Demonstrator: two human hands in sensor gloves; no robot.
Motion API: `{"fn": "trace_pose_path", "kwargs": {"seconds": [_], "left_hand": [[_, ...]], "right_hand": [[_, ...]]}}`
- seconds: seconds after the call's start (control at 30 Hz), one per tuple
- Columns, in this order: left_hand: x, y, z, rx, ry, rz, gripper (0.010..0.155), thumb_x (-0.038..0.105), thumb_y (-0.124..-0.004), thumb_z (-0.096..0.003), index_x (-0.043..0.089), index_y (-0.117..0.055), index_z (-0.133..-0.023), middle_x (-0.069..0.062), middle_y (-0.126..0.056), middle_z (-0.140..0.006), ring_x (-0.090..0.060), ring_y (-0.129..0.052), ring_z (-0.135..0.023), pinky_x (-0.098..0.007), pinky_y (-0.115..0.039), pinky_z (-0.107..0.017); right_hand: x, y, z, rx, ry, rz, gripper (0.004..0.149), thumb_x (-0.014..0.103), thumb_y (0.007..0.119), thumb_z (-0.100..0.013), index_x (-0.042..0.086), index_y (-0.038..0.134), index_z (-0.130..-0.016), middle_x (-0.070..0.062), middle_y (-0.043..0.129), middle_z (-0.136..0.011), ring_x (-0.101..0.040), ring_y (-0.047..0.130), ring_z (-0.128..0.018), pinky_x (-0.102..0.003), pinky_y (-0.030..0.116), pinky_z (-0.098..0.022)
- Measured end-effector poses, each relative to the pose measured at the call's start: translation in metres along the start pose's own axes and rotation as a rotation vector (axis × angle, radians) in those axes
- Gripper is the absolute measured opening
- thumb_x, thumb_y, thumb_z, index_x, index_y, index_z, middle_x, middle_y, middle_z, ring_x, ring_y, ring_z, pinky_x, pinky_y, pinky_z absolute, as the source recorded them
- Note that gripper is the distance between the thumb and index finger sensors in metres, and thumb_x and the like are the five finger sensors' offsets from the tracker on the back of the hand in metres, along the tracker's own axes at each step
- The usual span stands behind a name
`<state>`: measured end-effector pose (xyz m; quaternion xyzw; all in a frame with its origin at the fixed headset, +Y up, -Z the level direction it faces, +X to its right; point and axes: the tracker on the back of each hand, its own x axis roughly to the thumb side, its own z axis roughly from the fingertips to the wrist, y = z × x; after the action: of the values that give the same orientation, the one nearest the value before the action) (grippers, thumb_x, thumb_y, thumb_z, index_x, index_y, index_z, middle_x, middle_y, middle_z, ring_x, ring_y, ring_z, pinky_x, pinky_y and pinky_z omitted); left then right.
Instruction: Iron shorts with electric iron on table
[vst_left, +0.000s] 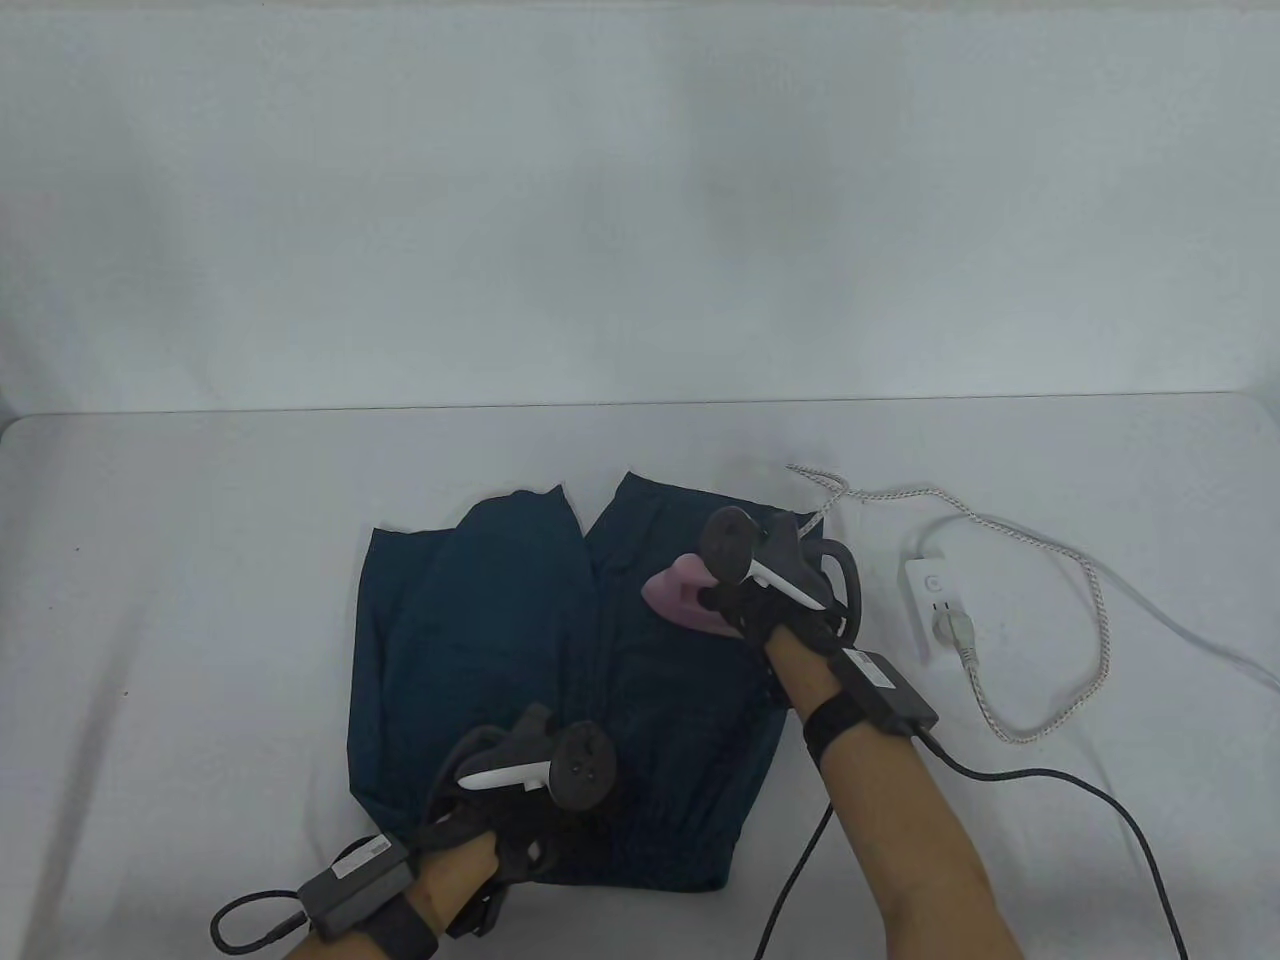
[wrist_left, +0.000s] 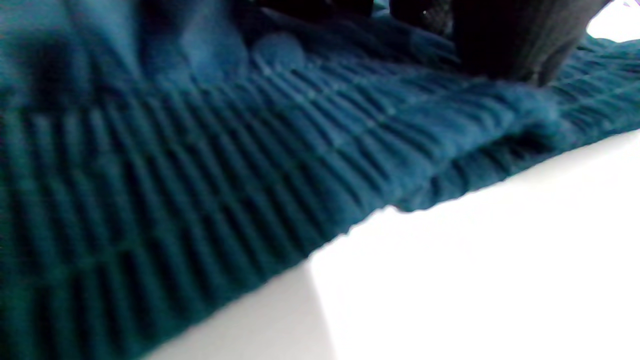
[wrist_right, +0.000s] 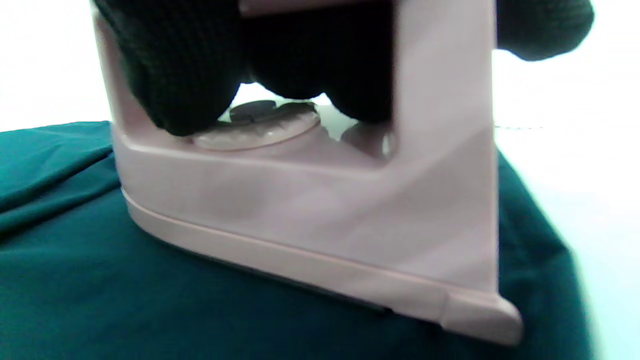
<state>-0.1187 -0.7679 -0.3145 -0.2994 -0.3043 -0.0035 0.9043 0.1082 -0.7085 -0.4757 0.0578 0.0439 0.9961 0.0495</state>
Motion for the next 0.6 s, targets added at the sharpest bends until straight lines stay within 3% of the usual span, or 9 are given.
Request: {"fn": "trace_pose_path", "kwargs": {"seconds": [0.23,0.43,0.6], "left_hand": [[0.0,0.0,0.0,0.0,0.0,-0.001,0.075,0.055,-0.076,-0.0473,0.041,-0.038,-0.11,0.005,-0.024,-0.116,-0.028,-0.034,-0.104,-0.06,-0.04,-0.078],[0.0,0.0,0.0,0.0,0.0,-0.001,0.075,0.055,-0.076,-0.0474,0.041,-0.038,-0.11,0.004,-0.024,-0.116,-0.028,-0.034,-0.104,-0.06,-0.04,-0.078],[0.0,0.0,0.0,0.0,0.0,-0.001,0.075,0.055,-0.076,-0.0474,0.041,-0.038,-0.11,0.004,-0.024,-0.116,-0.028,-0.034,-0.104,-0.06,-0.04,-0.078]], "right_hand": [[-0.003,0.001,0.0,-0.008,0.016,-0.029,0.058,0.048,0.094,-0.041,0.04,0.07,-0.094,0.013,0.088,-0.075,-0.015,0.096,-0.061,-0.055,0.08,-0.043],[0.029,0.004,-0.003,-0.01,-0.042,-0.058,0.058,0.048,0.094,-0.041,0.04,0.071,-0.094,0.013,0.088,-0.075,-0.015,0.096,-0.06,-0.055,0.08,-0.042],[0.075,0.007,-0.007,-0.005,-0.125,-0.072,0.058,0.048,0.094,-0.041,0.04,0.07,-0.094,0.013,0.088,-0.075,-0.015,0.097,-0.06,-0.055,0.08,-0.042]]}}
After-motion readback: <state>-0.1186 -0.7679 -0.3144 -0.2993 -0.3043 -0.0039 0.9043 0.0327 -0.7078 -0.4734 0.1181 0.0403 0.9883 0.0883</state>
